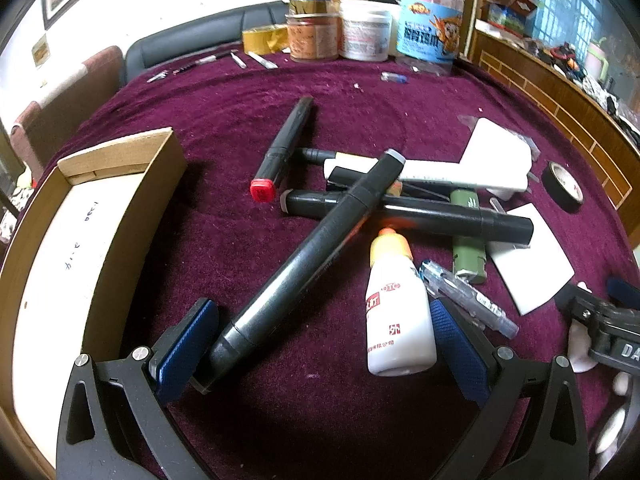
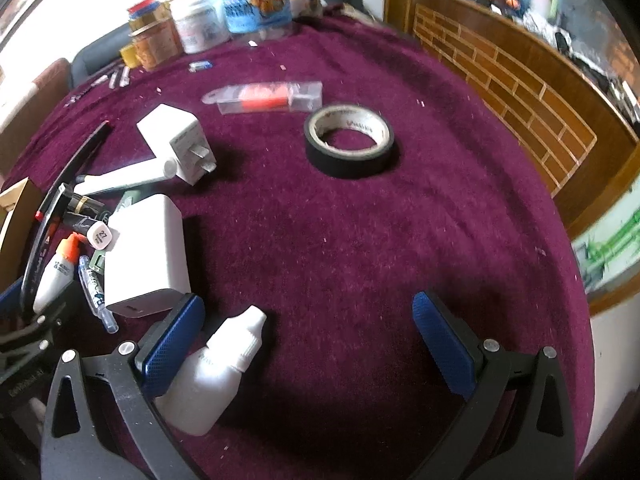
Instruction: Organize rigid objects
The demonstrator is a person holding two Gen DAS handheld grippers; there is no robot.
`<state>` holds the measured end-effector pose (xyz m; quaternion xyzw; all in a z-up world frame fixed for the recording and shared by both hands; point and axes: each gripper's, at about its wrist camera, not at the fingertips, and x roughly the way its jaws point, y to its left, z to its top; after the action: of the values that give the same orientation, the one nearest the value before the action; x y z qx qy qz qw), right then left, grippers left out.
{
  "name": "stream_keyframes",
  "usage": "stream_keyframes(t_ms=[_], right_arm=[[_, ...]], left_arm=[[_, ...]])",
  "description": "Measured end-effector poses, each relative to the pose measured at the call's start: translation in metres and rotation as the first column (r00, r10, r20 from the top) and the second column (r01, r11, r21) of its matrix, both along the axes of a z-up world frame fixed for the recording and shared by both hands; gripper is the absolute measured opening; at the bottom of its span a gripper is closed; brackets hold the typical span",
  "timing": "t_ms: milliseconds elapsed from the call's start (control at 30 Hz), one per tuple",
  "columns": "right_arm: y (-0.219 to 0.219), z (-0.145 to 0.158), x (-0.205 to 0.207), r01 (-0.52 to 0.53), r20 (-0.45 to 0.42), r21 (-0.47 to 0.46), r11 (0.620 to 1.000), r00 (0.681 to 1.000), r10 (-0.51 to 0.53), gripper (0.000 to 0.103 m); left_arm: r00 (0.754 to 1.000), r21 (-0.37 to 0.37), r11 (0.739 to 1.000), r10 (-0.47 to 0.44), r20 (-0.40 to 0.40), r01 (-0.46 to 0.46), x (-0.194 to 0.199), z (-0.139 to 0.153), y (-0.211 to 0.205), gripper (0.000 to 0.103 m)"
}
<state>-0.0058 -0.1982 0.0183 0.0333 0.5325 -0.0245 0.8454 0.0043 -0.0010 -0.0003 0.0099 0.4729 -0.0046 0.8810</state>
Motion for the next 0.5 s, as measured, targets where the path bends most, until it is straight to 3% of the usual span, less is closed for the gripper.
stream_keyframes(t_ms=[100, 200, 433, 500], right_arm=[[0.001, 0.0, 0.003, 0.007, -0.031, -0.006, 1.0, 1.0, -0.007, 0.103], [-0.001, 0.0, 0.003, 0.008, -0.046, 0.0, 1.0, 0.999, -0.008, 0.103], [0.004, 0.002, -0.002, -0.039, 0.024, -0.043, 0.998, 0.999, 0.041, 0.103], [0.003, 0.016, -0.011, -0.004, 0.088, -0.091, 0.996, 0.996, 0.012, 0.094]], left_arm=[[0.999, 0.013, 1.0, -0.019, -0.037, 0.019, -0.006, 0.001, 0.0, 0.102], [0.999, 0.061, 0.997, -0.043, -0.007, 0.043, -0.015, 0.002, -0.006, 0.102], [1.0, 0.03, 0.999, -0.022, 0.002, 0.022, -0.022, 0.002, -0.001, 0.102], [0.999, 0.072, 0.997, -0.041, 0.004, 0.041, -0.031, 0.006, -0.004, 0.101]])
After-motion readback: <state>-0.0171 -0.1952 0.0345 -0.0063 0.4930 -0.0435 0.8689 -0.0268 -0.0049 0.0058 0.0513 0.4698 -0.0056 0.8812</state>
